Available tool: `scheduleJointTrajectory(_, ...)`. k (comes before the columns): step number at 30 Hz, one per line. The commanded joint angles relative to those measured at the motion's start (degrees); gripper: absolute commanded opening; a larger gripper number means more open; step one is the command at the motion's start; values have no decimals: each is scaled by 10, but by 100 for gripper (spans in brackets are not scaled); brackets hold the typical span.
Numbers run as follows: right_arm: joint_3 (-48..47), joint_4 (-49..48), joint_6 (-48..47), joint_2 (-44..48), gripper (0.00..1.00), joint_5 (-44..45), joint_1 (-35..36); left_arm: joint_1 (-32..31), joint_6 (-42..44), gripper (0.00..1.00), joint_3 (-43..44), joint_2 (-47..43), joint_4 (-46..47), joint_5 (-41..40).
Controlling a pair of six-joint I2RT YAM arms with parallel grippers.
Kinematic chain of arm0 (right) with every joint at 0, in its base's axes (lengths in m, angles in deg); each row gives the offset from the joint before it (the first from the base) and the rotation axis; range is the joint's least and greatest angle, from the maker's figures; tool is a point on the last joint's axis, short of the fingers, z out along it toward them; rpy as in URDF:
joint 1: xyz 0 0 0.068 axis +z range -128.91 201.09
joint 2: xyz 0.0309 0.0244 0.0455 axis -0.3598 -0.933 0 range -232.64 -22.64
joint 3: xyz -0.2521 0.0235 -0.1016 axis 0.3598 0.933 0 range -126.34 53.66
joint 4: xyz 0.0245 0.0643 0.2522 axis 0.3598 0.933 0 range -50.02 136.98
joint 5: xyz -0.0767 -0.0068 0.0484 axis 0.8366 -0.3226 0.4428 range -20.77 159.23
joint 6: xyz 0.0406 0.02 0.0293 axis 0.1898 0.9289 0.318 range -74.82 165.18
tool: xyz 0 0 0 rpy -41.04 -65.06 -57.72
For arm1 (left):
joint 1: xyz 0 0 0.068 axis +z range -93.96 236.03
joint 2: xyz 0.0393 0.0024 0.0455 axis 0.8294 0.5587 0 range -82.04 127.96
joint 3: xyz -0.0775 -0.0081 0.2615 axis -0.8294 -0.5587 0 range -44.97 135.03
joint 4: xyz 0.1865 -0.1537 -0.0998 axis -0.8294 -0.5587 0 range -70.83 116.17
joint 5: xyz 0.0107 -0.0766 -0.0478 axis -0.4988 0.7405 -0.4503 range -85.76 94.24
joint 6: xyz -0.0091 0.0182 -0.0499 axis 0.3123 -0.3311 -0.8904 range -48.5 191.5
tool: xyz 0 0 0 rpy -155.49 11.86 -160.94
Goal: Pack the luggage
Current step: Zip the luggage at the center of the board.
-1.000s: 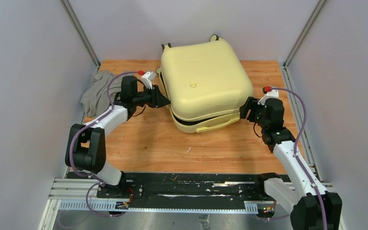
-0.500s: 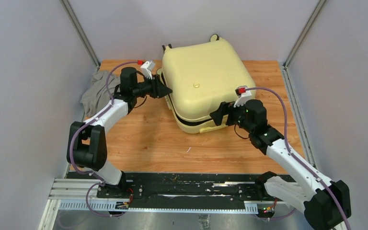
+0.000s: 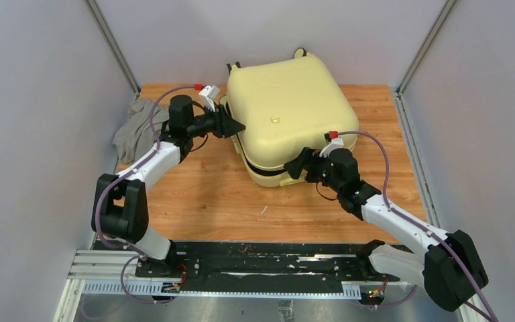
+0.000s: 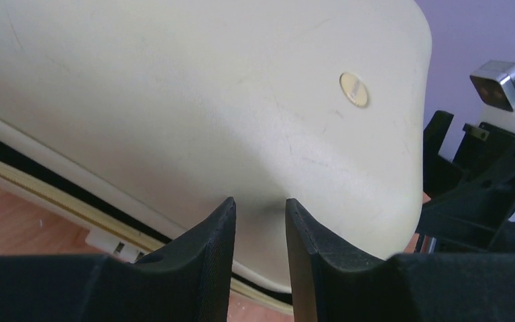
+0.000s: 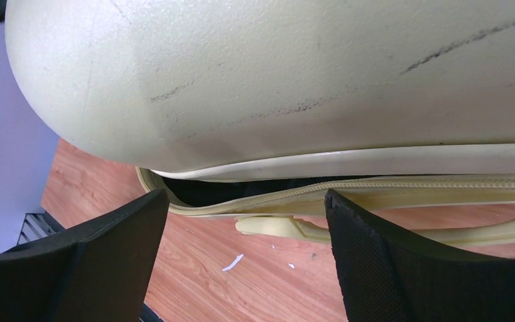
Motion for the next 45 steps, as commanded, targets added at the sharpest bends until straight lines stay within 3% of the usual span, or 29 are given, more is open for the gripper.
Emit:
scheduleJointTrajectory(1, -9, -45, 35, -12, 90, 27, 10, 18, 27, 37, -51, -42, -2, 21)
scheduleJointTrajectory(7, -29, -28, 42, 4, 88, 15, 13, 17, 95, 36, -103, -63, -33, 13)
scheduleJointTrajectory(22, -47, -7, 47, -26, 88, 22, 14, -45, 148, 34, -133, -59, -37, -23)
scheduleJointTrajectory(30, -16, 11, 124, -36, 88, 43, 16, -88, 340, 33, -141, -87, -108, -131)
scheduleJointTrajectory(38, -27, 71, 154, -34, 88, 59, 17, -133, 456, 32, -158, -100, -119, -227)
scheduleJointTrajectory(42, -23, 25, 168, -44, 88, 74, 17, -144, 443, 31, -160, -97, -107, -248)
scheduleJointTrajectory(45, 6, -91, 197, -64, 88, 53, 19, -146, 411, 31, -161, -97, -80, -256)
